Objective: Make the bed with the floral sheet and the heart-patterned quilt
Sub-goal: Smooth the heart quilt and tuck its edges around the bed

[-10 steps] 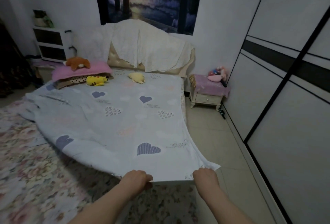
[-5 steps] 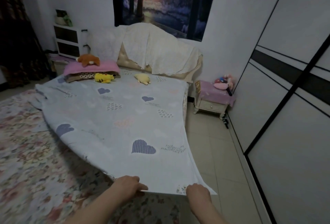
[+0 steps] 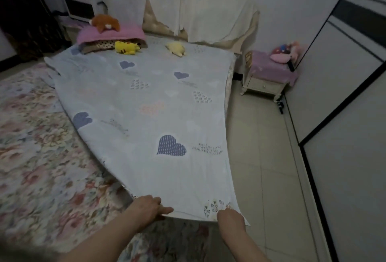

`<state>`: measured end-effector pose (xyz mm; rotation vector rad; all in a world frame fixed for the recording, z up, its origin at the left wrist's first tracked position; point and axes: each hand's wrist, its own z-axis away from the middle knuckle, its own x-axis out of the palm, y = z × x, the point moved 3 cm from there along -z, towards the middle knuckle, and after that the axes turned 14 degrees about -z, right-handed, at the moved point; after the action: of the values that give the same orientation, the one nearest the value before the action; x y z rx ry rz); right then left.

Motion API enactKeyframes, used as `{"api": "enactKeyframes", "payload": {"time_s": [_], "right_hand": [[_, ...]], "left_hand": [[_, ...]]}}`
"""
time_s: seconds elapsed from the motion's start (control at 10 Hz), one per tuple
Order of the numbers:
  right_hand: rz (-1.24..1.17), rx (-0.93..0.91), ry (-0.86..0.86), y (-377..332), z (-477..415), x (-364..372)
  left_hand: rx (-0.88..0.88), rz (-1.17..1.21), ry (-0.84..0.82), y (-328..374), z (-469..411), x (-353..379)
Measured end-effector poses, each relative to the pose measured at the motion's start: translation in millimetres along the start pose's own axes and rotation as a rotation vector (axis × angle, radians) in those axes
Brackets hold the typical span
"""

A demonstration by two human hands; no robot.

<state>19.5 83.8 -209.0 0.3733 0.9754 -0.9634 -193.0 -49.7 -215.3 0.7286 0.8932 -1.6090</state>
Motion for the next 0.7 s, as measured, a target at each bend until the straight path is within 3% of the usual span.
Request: {"api": "enactKeyframes", "payload": {"time_s": [0.3,0.4,0.6,0.7], "right_hand": [[-0.012,0.001,-0.182,-0.3,-13.2,72.7],[-0.050,-0.053,-0.063,-3.5,-26.5,98.6],[-0.189,-0.148,-0.002,21.4,-54.8,189.1],[-0.188,-0.142,-0.089,23.3,-60.5,217.4]], "left_hand": [[0.071,0.028,-0.127,19.5,-8.6,75.1],[0.097,0.029,-0.142,24.2,-21.2,105.3],[0.207,-0.018,0.067,36.1,-42.7,160.6],[0.254,-0.043,-0.087,41.8,-50.7,196.0]]}}
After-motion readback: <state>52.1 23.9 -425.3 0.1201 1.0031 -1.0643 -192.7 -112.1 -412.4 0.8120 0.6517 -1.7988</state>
